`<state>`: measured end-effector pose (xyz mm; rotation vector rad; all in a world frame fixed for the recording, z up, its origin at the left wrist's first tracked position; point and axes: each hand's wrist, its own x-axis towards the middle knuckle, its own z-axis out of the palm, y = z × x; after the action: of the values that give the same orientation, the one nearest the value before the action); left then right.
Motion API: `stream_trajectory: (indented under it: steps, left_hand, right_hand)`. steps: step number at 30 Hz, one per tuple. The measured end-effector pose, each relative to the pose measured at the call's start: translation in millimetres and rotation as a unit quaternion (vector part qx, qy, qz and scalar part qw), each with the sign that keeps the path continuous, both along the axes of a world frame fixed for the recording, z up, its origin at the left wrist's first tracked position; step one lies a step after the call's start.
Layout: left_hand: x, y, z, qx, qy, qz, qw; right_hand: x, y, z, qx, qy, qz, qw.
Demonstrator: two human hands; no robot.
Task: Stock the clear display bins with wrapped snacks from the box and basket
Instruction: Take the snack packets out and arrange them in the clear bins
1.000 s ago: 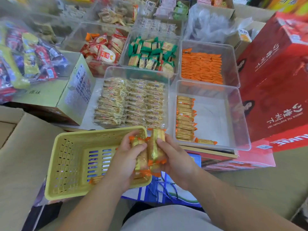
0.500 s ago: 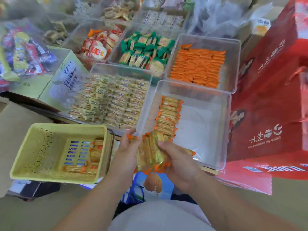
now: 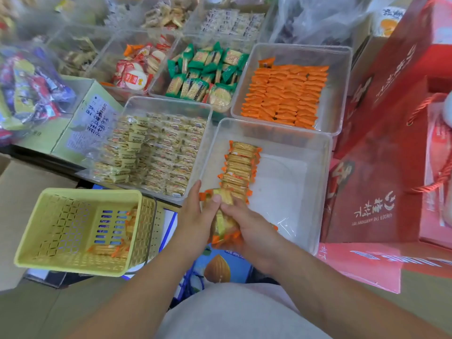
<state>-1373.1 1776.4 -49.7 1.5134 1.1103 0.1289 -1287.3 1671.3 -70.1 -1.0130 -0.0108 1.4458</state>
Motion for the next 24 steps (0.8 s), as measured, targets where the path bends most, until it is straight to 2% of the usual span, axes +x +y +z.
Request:
stream_trajectory:
  steps: [2,4,6,9,15,16,19,21,24]
  left_hand:
    - [-1,7,-6,0.098,0.066,-0.074,0.990]
    - [-8,17,-17,0.203,0.144,-0.126,0.960]
    - [-15,25,-29,0.277,0.207,-0.165,0.924]
    - [-25,30,-43,0.286,0.248,-0.210,0.902]
    - [-33,31,-51,0.289,0.242,-0.230,0.897]
    - [-33,31,-51,0.286,0.238,-0.233,0.899]
    - [-34,31,-52,0.284,0.222,-0.234,0.903]
    - [-35,31,-54,0.279,0.221,-0.228,0.906]
    - [-38,31,-57,0.257,0.230,-0.210,0.915]
  right_hand:
    - [24,-3,-11,-0.043,-0.054,-0.038,0.997]
    - [50,-8,-26,-0.139,-0.158,-0.057,0.976]
    - [78,-14,-49,-0.250,-0.303,-0.026,0.919]
    - [106,-20,-85,-0.354,-0.453,0.103,0.812]
    - [95,-13,-119,-0.372,-0.579,0.312,0.655]
    - [93,-12,-121,-0.361,-0.586,0.337,0.643]
    - [88,-11,-124,-0.332,-0.571,0.390,0.641]
    - [88,-13,-125,-0.344,-0.564,0.411,0.628]
    - [88,-15,-126,-0.377,-0.542,0.406,0.632]
